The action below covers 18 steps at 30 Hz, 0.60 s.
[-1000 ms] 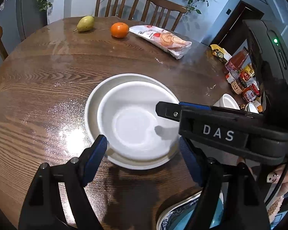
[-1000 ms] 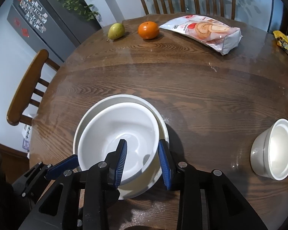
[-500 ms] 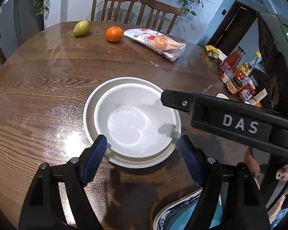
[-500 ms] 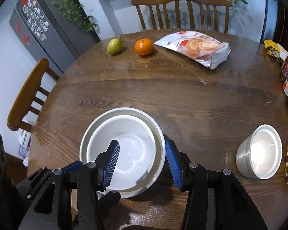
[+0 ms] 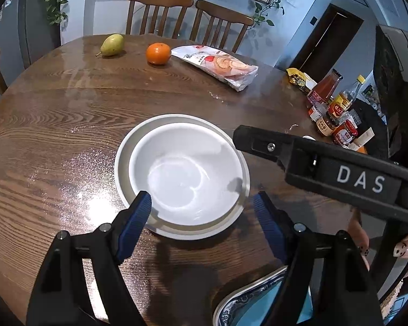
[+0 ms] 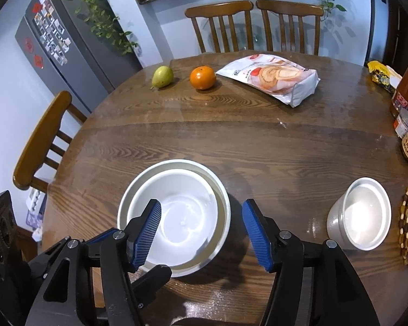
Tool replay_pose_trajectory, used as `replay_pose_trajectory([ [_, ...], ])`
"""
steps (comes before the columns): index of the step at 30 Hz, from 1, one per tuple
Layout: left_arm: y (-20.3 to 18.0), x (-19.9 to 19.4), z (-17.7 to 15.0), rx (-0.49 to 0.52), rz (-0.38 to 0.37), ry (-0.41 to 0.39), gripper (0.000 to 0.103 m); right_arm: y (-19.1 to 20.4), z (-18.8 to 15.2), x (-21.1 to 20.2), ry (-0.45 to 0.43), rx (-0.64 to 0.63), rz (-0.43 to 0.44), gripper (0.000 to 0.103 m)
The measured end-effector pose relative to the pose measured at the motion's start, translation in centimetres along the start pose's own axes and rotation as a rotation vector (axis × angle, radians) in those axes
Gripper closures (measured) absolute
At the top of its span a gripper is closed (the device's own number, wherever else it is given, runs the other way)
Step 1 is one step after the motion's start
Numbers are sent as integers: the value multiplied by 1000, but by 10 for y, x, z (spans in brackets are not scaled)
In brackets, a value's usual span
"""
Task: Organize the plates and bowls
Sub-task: 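Move the right gripper to the rim of the small white ramekin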
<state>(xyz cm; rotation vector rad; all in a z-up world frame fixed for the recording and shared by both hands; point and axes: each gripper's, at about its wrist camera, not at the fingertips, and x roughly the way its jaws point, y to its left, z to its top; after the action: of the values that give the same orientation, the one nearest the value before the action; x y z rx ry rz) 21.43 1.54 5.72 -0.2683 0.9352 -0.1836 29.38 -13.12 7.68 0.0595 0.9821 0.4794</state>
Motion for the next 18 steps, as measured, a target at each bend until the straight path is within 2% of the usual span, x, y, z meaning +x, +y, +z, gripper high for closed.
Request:
replay_pose_trajectory([
  [5, -3, 0, -1, 10, -4, -5, 25, -9, -5, -3, -20, 16, -8, 37],
  [10, -9, 1, -1, 20, 4, -19, 24, -31, -24, -2, -41, 60, 10, 28],
  [12, -12, 3, -2, 27, 8, -24, 24, -44, -29, -1, -42, 90, -1, 28],
  [18, -25, 7, -6, 62, 20, -47, 24, -68, -35, -13, -127, 151, -62, 28],
])
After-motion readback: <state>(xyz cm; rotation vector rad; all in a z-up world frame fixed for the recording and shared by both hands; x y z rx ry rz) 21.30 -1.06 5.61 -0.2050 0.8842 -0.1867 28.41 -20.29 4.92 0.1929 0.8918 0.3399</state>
